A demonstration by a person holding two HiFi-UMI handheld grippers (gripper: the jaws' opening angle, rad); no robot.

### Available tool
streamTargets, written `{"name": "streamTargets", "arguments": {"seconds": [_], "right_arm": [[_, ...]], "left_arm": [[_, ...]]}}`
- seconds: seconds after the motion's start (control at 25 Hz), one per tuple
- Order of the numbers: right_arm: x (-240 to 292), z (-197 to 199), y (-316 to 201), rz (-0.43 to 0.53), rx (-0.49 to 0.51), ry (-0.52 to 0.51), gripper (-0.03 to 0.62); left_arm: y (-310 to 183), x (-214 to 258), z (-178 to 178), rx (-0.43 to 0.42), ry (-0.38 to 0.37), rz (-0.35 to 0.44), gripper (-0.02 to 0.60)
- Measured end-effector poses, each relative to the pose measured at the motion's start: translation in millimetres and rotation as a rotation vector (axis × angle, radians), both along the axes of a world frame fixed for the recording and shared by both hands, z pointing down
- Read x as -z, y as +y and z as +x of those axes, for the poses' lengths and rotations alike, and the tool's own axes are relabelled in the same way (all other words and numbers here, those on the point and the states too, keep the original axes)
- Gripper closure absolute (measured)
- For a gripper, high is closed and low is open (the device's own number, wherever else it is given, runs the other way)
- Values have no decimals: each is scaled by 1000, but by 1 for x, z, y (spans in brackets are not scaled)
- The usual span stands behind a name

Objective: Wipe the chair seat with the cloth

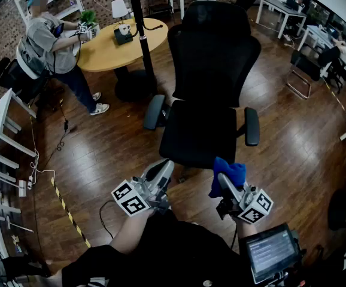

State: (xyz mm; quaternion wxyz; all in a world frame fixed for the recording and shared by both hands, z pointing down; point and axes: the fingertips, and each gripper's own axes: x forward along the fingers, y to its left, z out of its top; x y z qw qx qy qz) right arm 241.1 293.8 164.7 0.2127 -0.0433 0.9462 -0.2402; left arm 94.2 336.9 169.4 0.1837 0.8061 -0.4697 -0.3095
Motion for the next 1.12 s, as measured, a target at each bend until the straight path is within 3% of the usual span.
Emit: {"name": "streamTargets", "arguments": {"seconds": [0.36,0.72,0.92,1.12], "right_arm": [[-24,-56,-76,13,-29,58,545],[-38,-163,-185,-28,-116,160,545],[-45,-181,-232,-58,-158,181,545],[-60,-189,-283,-58,-167,235,545]], "left_arm": [[-83,-24,-66,6,32,12,588],[-200,-25,-148,-90,62,-12,588],[-242,-35,-168,-109,92,-57,588],[-275,-47,-175,-55,103,-92,588]]}}
